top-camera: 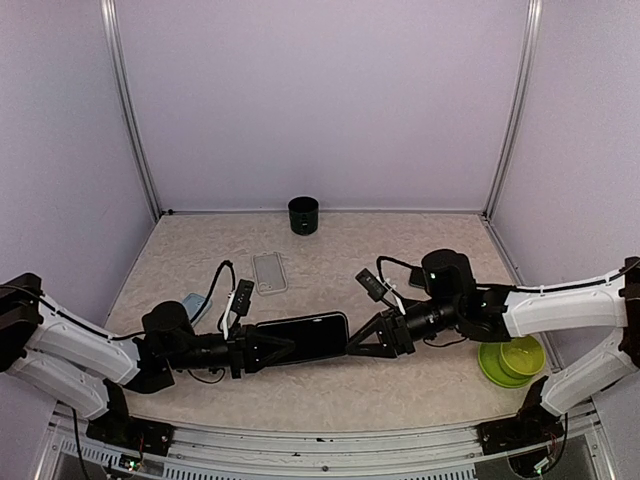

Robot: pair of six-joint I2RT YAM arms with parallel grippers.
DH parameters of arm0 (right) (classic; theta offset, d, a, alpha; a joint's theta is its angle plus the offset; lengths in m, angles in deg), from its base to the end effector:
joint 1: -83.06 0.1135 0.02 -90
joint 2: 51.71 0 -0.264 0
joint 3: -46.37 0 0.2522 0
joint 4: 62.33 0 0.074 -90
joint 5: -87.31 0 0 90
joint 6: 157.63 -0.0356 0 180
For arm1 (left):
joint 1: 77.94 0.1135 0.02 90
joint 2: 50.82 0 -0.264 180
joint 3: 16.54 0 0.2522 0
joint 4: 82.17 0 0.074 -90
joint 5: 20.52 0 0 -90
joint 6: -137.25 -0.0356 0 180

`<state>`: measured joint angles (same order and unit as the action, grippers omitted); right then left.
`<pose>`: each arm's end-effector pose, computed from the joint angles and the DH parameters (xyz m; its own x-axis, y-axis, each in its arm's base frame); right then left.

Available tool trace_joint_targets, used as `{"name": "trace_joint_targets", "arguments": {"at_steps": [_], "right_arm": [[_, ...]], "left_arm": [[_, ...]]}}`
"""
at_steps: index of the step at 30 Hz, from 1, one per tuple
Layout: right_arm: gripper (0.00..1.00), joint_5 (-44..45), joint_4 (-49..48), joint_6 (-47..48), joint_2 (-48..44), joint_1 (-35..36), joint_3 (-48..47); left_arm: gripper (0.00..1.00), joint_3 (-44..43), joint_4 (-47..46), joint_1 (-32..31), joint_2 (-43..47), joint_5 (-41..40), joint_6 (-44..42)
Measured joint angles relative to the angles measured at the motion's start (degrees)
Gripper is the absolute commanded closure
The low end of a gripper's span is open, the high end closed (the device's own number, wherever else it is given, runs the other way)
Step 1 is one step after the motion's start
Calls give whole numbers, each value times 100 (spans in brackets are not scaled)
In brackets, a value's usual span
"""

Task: Put the phone into the phone case
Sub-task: Press the corner of the phone case at the bottom right corner of the phone case, then press the top right corner of the phone case.

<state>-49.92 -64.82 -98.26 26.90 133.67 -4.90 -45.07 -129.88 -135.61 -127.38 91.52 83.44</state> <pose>0.1581 0.2337 0.2152 -0.7122 -0.3222 -0.6236 -0.6794 0.0933 0.7278 0.1140 -0.2051 0.1822 -0.5834 -0.1017 -0.8058 0.7923 0.1470 -0.5921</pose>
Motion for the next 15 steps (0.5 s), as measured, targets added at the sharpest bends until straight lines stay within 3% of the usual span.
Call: {"name": "trace_joint_targets", "arguments": {"at_steps": [3, 8, 15], "right_arm": [[51, -2, 160, 39, -284, -35, 11], [47, 9, 269, 125, -619, -129, 11], [38, 273, 605, 177, -479, -155, -33]], "left_arm": [[100, -2, 66, 0, 26, -9, -63], [100, 0, 374, 22, 24, -26, -87], [100, -4, 487, 22, 24, 111, -162]]}}
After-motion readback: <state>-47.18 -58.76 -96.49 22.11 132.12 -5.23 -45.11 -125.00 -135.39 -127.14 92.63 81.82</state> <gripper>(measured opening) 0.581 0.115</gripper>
